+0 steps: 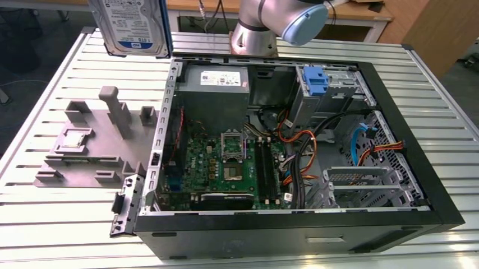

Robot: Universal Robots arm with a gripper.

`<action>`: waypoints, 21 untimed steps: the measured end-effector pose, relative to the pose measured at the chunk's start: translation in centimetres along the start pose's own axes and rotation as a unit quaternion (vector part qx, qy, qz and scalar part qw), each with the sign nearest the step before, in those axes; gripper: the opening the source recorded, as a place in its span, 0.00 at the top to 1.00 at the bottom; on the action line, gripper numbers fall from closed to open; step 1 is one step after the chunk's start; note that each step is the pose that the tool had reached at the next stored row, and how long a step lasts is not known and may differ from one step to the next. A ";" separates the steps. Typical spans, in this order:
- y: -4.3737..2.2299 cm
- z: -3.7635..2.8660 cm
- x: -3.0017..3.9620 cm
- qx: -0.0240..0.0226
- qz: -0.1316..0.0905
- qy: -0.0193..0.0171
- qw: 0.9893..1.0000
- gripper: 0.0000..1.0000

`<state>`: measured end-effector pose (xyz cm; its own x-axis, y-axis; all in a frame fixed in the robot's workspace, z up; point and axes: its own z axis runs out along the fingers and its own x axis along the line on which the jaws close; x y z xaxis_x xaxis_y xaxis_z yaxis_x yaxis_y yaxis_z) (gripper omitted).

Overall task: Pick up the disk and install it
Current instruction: 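Pick up the disk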

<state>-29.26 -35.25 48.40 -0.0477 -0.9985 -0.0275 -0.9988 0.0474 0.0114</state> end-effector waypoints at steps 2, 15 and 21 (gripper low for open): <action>-0.16 -0.01 -0.01 0.000 0.000 0.000 1.000 0.63; -1.17 -0.01 -0.05 0.000 0.000 0.000 1.000 0.63; -1.64 -0.02 -0.08 0.000 0.000 0.000 1.000 0.63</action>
<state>-27.62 -35.25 48.40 -0.0477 -0.9985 -0.0275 -0.9988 0.0474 0.0114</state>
